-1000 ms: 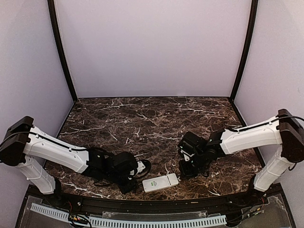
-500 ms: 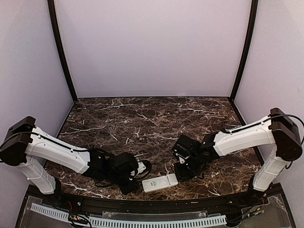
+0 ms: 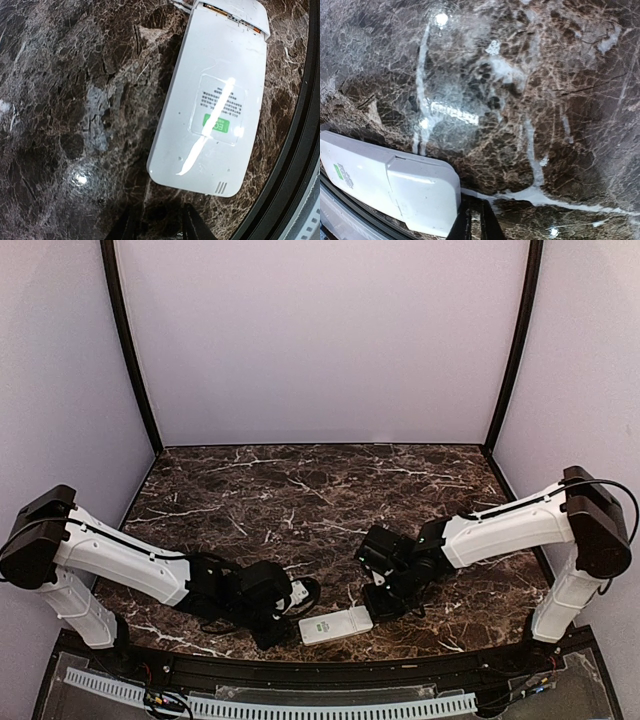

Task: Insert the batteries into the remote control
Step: Press the battery cover on the remote control.

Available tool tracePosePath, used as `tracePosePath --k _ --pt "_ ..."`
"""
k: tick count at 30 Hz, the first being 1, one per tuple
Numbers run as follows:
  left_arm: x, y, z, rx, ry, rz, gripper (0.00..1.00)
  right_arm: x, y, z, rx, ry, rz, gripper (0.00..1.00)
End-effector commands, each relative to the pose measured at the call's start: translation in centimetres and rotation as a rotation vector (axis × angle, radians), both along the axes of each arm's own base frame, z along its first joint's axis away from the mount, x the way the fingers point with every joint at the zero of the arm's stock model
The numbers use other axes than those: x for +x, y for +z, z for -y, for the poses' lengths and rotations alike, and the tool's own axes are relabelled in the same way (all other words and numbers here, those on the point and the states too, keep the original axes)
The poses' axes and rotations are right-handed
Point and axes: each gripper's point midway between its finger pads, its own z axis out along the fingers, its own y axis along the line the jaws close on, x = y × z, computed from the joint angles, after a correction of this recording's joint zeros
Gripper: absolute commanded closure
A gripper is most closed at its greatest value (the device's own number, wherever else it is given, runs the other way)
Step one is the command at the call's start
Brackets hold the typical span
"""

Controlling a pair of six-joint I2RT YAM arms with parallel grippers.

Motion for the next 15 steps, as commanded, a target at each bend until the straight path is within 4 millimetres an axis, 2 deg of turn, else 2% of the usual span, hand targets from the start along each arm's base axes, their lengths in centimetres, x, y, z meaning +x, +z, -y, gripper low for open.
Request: tracePosePath --k 1,6,8,12,15 --pt "-0.4 -0.6 -0.8 0.03 -0.011 -0.013 0.69 0.3 0.5 2.4 -0.098 -0.003 0.046 0.89" --pt "-0.4 -0.5 -0.8 0.029 -0.01 -0.01 0.69 1.1 2.4 2.3 -0.054 0.006 0.086 0.79" --pt "-0.4 -0.5 -0.8 0.028 -0.009 -0.01 0.69 1.4 3.4 1.3 0.004 0.031 0.106 0.72" --pt "-0.4 -0.5 -0.9 0.028 -0.007 -0.01 0.69 1.3 5.0 -1.7 0.197 0.082 0.127 0.52" --pt "-0.4 -0.4 -0.8 0.027 -0.009 -0.011 0.69 1.9 4.6 -1.8 0.207 0.078 0.141 0.44"
